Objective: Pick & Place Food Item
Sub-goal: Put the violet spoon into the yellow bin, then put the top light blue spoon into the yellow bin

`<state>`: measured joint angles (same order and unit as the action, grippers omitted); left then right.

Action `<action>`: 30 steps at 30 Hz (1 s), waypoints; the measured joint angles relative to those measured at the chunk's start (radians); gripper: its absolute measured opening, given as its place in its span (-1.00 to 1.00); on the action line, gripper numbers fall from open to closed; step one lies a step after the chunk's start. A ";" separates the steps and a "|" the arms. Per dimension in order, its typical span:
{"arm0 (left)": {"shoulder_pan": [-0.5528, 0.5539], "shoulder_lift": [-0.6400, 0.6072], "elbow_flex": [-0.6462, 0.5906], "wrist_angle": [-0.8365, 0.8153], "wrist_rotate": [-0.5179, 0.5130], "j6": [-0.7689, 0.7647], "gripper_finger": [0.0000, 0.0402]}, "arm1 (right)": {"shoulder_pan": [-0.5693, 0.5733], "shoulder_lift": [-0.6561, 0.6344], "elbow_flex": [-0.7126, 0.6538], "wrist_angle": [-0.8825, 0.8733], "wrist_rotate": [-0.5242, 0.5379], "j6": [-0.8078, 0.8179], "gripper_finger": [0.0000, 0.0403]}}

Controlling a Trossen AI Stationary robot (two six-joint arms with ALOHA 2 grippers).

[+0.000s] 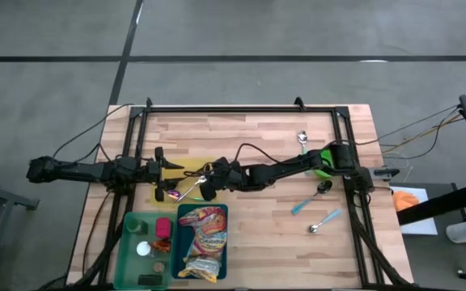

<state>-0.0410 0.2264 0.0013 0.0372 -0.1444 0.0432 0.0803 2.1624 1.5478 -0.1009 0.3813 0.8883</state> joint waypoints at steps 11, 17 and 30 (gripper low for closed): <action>0.000 0.000 0.000 0.000 0.000 0.000 -0.06 | 0.000 0.000 -0.001 0.006 0.001 -0.012 -0.36; 0.000 0.000 0.000 0.000 0.000 0.000 -0.06 | 0.000 0.000 -0.002 0.006 0.003 -0.029 -0.27; 0.000 0.000 0.000 0.000 0.000 0.000 -0.06 | 0.002 -0.086 0.000 -0.020 0.038 -0.213 -0.26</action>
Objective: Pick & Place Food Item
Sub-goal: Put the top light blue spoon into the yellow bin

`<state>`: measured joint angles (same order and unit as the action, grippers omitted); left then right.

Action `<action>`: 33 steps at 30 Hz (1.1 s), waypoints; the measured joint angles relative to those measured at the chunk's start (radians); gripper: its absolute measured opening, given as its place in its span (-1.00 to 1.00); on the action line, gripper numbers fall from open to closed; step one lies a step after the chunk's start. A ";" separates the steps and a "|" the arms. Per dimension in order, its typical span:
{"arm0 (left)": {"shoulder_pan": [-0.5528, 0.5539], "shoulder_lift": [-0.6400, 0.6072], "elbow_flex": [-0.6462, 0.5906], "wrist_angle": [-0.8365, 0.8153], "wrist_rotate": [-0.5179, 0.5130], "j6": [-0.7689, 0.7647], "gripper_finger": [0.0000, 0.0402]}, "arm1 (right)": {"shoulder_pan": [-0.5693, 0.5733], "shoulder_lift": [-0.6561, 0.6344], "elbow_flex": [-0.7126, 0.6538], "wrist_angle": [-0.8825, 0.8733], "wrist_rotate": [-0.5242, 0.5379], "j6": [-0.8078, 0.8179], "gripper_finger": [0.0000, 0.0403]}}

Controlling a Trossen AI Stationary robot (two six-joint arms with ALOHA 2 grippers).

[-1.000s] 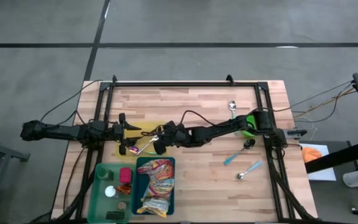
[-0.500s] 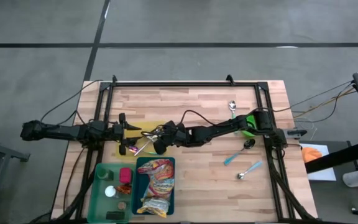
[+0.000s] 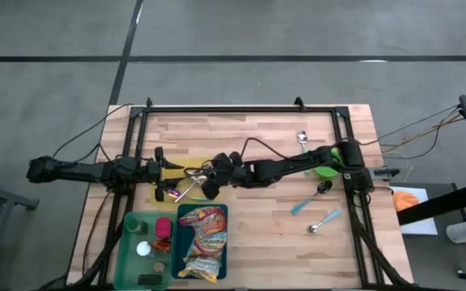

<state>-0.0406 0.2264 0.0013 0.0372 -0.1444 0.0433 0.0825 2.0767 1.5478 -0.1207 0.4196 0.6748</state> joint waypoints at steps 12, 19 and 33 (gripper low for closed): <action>0.000 0.006 0.000 0.000 0.000 0.000 -0.06 | 0.012 -0.152 -0.010 -0.426 0.114 0.163 -0.26; 0.000 0.018 0.000 0.000 0.000 0.000 -0.06 | 0.024 -0.237 -0.018 -0.771 0.194 0.406 -0.26; 0.000 0.026 0.000 0.000 0.000 0.000 -0.06 | -0.059 -0.278 -0.084 -1.202 0.180 0.735 -0.24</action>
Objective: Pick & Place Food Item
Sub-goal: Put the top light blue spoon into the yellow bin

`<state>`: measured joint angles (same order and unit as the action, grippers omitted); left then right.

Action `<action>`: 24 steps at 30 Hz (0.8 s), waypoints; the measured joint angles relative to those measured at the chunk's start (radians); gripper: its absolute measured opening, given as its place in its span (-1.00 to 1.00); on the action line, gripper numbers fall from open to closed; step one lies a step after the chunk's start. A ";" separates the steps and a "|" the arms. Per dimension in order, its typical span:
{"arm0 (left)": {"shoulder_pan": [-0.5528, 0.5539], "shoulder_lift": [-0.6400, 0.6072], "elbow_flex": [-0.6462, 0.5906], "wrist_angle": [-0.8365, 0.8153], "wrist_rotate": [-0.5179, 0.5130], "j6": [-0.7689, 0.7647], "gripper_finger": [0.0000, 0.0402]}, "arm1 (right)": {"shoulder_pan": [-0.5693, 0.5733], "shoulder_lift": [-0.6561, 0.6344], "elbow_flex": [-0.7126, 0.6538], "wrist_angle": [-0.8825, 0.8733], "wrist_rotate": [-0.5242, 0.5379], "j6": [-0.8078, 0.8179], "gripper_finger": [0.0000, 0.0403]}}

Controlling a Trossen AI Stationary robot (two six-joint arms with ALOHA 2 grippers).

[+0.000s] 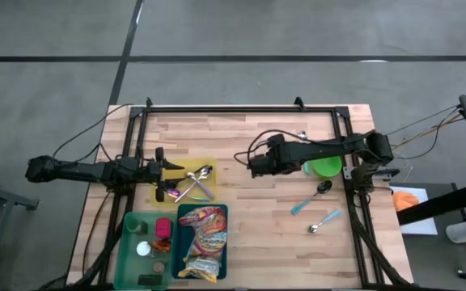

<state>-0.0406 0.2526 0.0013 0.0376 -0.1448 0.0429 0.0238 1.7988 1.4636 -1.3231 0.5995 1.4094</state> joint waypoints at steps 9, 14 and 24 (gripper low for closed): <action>0.000 0.000 0.000 0.000 0.000 0.000 -0.06 | -0.138 -0.180 -0.252 0.202 -0.101 -0.177 0.17; 0.000 0.000 0.000 0.000 0.000 0.000 -0.06 | -0.234 -0.305 -0.446 0.376 -0.156 -0.256 0.22; 0.000 0.000 0.000 0.000 0.000 0.000 -0.06 | -0.459 -0.389 -0.650 0.590 -0.265 -0.455 0.22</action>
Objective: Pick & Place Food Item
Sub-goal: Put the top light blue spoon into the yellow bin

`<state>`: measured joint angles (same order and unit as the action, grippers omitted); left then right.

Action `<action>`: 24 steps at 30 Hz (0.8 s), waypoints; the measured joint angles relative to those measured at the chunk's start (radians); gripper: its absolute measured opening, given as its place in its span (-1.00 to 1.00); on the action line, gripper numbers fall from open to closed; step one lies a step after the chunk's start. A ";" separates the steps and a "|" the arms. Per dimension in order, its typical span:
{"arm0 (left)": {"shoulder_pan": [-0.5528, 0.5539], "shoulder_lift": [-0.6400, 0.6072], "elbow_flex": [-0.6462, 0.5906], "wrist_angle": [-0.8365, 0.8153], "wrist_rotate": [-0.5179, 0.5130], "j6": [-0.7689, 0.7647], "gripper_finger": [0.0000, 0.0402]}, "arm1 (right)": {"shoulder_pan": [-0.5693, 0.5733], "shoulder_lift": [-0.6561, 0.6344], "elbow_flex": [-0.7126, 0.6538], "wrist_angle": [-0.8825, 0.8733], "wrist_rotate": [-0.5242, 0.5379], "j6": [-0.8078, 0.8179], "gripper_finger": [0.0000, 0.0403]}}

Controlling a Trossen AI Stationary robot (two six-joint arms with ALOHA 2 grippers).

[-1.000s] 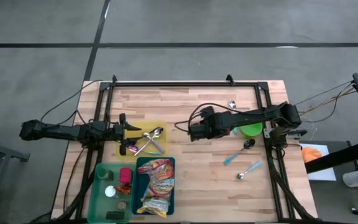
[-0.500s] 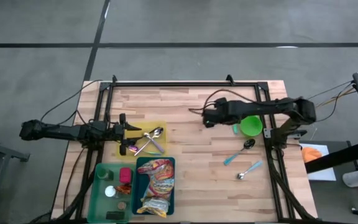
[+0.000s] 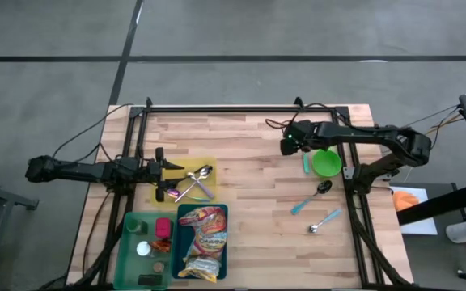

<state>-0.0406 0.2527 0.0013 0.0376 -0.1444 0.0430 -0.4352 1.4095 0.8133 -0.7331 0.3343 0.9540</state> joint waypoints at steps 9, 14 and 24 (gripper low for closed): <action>0.000 0.000 0.000 0.000 0.000 0.000 -0.06 | -0.077 0.036 -0.053 0.023 -0.034 -0.031 0.22; 0.000 0.000 0.000 0.000 0.000 0.000 -0.06 | -0.102 0.063 -0.085 0.093 -0.055 -0.061 0.22; 0.000 0.000 0.000 0.000 0.000 0.000 -0.06 | -0.141 0.116 -0.130 0.180 -0.104 -0.101 0.22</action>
<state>-0.0410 0.2527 0.0013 0.0373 -0.1445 0.0429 -0.5762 1.5252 0.6830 -0.5529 0.2305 0.8526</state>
